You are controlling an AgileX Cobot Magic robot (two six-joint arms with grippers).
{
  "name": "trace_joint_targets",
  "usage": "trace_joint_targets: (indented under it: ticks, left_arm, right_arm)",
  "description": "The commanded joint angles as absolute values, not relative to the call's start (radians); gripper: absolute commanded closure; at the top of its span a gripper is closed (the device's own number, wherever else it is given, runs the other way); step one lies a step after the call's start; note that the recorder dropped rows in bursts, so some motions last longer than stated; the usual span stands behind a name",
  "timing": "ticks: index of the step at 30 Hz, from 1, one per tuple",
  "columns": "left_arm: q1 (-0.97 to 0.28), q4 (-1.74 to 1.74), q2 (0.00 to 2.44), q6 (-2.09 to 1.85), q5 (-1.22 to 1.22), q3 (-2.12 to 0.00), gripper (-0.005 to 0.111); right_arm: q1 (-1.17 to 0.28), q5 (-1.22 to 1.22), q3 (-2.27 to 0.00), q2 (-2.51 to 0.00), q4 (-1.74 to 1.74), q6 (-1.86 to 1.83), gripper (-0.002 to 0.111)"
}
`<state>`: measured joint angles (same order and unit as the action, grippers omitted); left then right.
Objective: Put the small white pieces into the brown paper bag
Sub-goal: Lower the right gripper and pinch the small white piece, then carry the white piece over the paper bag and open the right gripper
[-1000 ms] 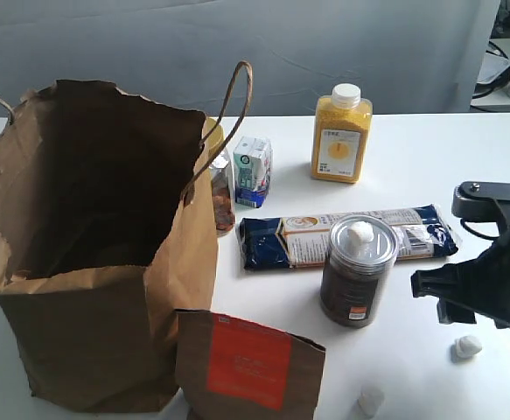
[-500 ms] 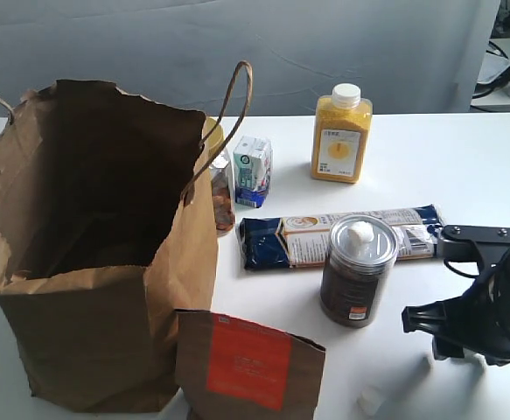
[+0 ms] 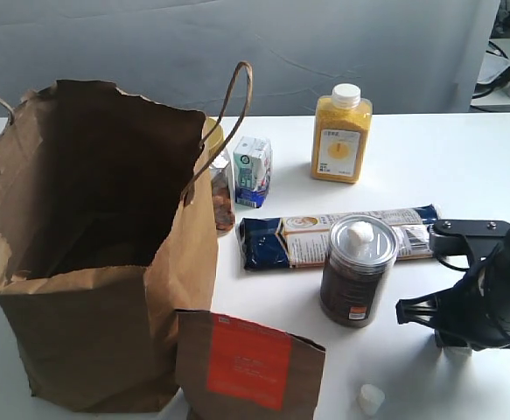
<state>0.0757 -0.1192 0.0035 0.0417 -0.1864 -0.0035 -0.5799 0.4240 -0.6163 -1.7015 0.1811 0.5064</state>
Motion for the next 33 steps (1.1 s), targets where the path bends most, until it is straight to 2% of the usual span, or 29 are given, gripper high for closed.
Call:
trace_joint_targets:
  ticks: [1, 6, 13, 26, 30, 33]
  left_arm:
    - [0.068, -0.123, 0.000, 0.046, -0.181, 0.000, 0.107]
    - [0.068, -0.123, 0.000, 0.046, -0.181, 0.000, 0.107]
    - [0.068, -0.123, 0.000, 0.046, -0.181, 0.000, 0.107]
    - [0.068, -0.123, 0.000, 0.046, -0.181, 0.000, 0.107]
    - [0.068, -0.123, 0.000, 0.046, -0.181, 0.000, 0.107]
    - [0.068, -0.123, 0.000, 0.046, -0.181, 0.000, 0.107]
  right_arm:
    - [-0.578, 0.406, -0.596, -1.758, 0.152, 0.509, 0.091]
    - [-0.593, 0.411, -0.586, -1.725, 0.140, 0.509, 0.108]
    - [-0.640, 0.389, -0.520, -1.567, 0.110, 0.509, 0.108]
    - [-0.780, 0.318, -0.502, -0.978, 0.077, 0.525, 0.108]
    - [-0.795, 0.281, -0.517, -0.894, 0.074, 0.509, 0.108]
    - [-0.866, 0.281, -0.568, -0.889, 0.057, 0.473, 0.108]
